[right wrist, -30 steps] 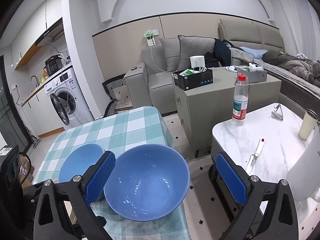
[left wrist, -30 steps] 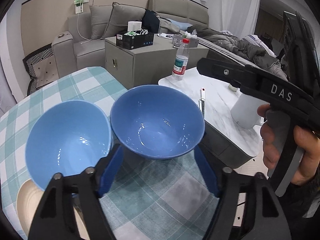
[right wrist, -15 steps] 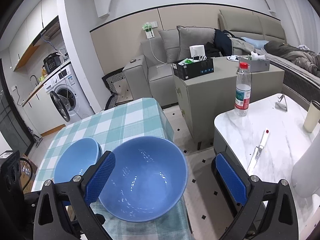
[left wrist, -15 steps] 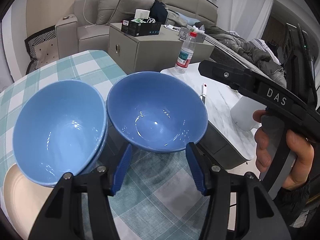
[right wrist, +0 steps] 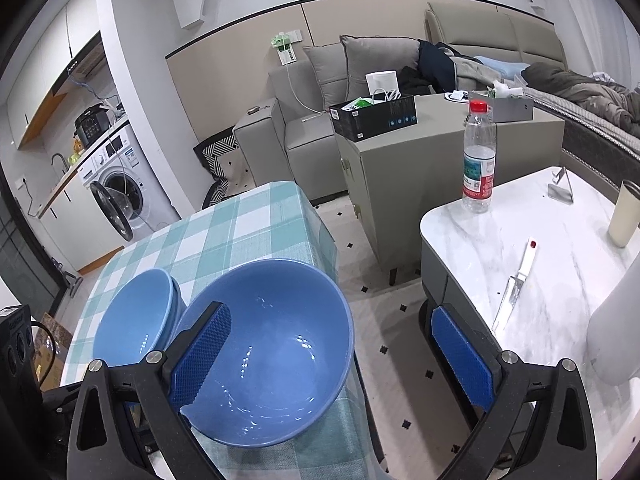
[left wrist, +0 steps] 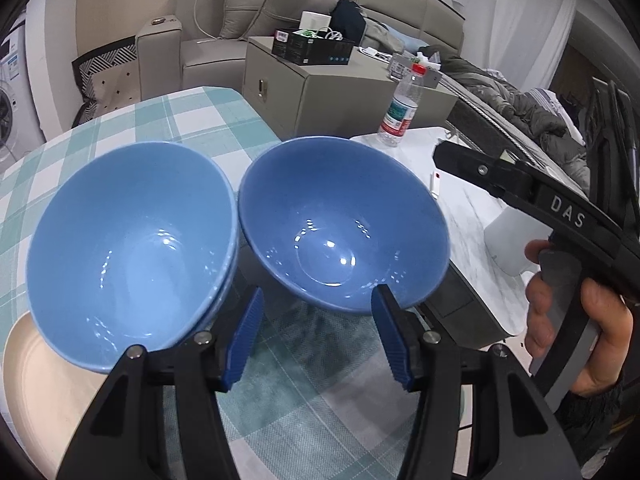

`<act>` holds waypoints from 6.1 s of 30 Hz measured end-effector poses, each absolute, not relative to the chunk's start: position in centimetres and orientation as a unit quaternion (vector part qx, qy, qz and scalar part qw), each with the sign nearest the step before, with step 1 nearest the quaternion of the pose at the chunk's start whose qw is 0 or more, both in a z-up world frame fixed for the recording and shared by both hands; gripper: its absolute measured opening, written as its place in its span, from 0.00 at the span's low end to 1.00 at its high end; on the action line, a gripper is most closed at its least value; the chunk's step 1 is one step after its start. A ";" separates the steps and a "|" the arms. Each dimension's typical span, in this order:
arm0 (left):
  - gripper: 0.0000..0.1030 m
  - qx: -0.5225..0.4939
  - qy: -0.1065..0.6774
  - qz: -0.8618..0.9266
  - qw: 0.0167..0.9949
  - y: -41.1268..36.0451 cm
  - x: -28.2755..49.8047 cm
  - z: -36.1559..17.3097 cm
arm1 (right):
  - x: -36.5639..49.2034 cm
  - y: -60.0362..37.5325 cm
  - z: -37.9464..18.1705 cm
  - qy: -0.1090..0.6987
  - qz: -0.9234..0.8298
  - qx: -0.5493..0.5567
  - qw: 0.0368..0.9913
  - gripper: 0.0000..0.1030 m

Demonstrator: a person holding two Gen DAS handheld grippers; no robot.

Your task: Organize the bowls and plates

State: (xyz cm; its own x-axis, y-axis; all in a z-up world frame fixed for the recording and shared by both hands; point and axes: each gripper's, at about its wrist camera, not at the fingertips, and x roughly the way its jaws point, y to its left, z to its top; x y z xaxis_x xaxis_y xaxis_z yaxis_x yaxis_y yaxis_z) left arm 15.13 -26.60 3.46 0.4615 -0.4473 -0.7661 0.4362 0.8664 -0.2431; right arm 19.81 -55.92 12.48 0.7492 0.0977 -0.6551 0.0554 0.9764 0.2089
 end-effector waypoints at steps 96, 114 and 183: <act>0.53 0.015 0.377 -0.252 0.891 -26.8 16.1 7.4 | 17.9 -53.2 14.5 0.314 0.028 0.043 0.948 0.20; 0.53 0.002 0.344 -0.230 0.910 -23.3 15.5 9.9 | 16.5 -49.5 17.0 0.265 0.054 0.060 0.961 0.20; 0.27 -0.052 0.378 -0.117 0.917 -11.1 17.9 5.2 | 20.6 -37.5 11.1 0.324 0.137 0.009 0.936 0.21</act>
